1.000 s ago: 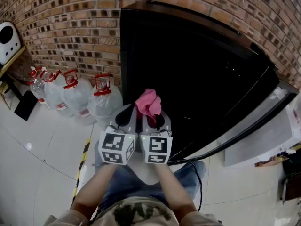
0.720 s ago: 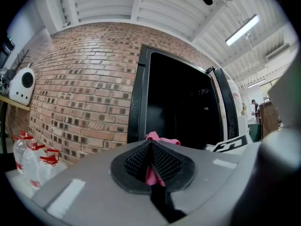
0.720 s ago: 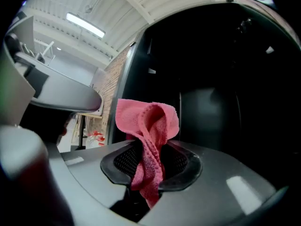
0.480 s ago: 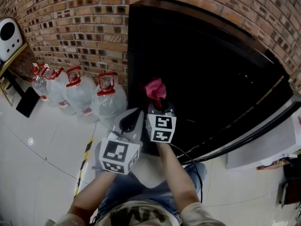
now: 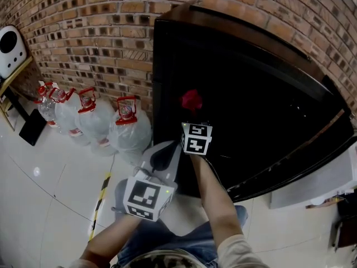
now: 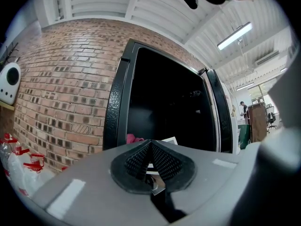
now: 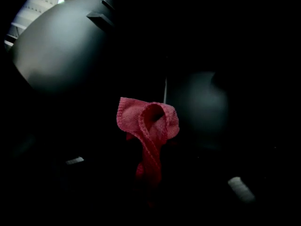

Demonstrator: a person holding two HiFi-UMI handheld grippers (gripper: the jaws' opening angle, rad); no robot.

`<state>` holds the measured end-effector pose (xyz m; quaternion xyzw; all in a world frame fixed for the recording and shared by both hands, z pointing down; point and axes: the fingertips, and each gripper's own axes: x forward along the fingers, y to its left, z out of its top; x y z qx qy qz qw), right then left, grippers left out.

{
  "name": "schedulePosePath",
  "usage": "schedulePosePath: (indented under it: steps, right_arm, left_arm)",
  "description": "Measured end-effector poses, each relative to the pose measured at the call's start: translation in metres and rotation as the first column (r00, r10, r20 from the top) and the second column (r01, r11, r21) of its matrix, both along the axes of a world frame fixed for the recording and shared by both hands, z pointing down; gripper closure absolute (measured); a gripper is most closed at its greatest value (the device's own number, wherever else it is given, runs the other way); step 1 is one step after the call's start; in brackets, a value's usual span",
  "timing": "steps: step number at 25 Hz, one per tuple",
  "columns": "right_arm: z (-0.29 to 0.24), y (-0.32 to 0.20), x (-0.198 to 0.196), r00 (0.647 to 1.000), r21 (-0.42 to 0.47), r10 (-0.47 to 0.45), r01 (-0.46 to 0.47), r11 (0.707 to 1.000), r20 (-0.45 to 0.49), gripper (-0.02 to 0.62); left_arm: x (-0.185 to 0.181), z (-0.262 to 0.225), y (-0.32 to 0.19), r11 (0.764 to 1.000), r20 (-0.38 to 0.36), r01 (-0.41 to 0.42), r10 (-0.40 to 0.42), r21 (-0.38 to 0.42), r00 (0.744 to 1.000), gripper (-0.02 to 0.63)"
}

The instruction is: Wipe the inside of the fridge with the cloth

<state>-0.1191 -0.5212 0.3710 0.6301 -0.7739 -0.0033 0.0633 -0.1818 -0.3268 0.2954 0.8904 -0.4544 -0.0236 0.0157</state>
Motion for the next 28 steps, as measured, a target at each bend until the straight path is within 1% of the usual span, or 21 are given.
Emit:
schedulePosePath:
  steps: [2,6,11,14,17,20,21,25,28]
  right_arm:
    - [0.003,-0.013,0.005,1.0,-0.011,0.013,-0.013,1.0,-0.002,0.485]
    - [0.005,-0.033,0.011,0.999,-0.027,0.039,-0.038,0.999,0.029,0.485]
    - [0.005,-0.044,0.027,0.998,-0.029,0.069,-0.069,0.997,-0.002,0.485]
    - [0.01,-0.045,0.053,0.992,-0.046,0.119,-0.12,0.992,-0.034,0.485]
    - [0.004,-0.041,0.088,0.979,-0.043,0.186,-0.19,0.981,-0.077,0.485]
    - [0.01,-0.041,0.116,0.974,-0.063,0.221,-0.223,0.973,-0.045,0.485]
    - [0.01,-0.04,0.127,0.97,-0.064,0.24,-0.243,0.968,-0.048,0.485]
    - [0.004,-0.031,0.163,0.947,-0.065,0.316,-0.32,0.945,-0.056,0.486]
    - [0.006,-0.02,0.189,0.919,-0.094,0.39,-0.394,0.914,-0.064,0.486]
  left_arm:
    - [0.001,-0.003,-0.002,1.0,-0.005,-0.009,0.009,0.003,1.0,0.611]
    - [0.006,-0.006,-0.006,0.999,0.0,-0.029,0.029,0.016,1.0,0.611]
    - [0.013,-0.003,-0.012,0.999,-0.002,-0.042,0.042,0.011,0.999,0.611]
    - [0.019,-0.004,-0.013,0.998,-0.006,-0.055,0.055,0.006,0.998,0.611]
    - [0.027,-0.004,-0.013,0.998,-0.008,-0.07,0.07,0.004,0.998,0.611]
    - [0.035,-0.004,-0.012,0.997,-0.006,-0.083,0.083,0.004,0.997,0.611]
    - [0.037,-0.004,-0.012,0.996,-0.004,-0.087,0.087,0.003,0.996,0.611]
    - [0.048,-0.005,-0.011,0.995,-0.002,-0.104,0.104,0.006,0.995,0.611]
    - [0.056,-0.005,-0.009,0.993,-0.001,-0.117,0.117,0.005,0.993,0.611]
